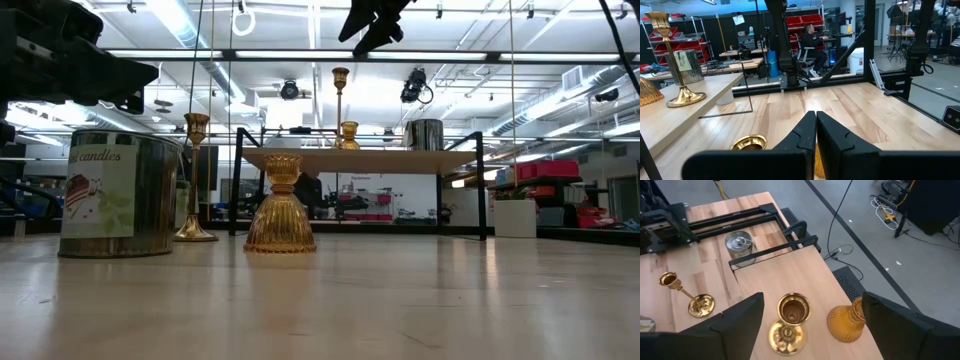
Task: Pick & Place candle stick holders
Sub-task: Put the middle gold candle holder on the shelf
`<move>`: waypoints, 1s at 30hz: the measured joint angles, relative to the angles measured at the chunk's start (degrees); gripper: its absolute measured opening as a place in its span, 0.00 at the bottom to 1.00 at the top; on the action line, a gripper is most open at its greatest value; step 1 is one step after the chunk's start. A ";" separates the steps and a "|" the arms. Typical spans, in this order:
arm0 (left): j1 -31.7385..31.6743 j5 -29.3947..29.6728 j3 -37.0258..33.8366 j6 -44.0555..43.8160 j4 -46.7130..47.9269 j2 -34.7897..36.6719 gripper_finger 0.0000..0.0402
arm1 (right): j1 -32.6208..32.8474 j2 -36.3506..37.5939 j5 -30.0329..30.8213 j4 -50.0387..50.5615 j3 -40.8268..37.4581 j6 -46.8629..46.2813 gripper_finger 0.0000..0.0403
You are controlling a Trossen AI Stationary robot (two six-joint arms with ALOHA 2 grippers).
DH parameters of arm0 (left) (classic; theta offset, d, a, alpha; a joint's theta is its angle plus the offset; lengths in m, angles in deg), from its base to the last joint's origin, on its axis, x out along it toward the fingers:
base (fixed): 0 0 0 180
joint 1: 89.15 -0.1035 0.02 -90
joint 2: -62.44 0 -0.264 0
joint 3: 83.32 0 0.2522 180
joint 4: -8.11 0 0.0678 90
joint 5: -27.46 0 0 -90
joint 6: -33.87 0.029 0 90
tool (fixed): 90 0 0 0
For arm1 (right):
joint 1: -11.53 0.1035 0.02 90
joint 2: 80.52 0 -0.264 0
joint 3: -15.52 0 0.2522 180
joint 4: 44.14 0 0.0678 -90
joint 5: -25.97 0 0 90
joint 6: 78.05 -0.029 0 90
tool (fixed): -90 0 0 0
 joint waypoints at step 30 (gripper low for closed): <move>0.00 0.00 0.00 0.02 0.00 0.00 0.05 | -0.07 -0.07 0.04 -1.33 -4.50 -1.00 0.84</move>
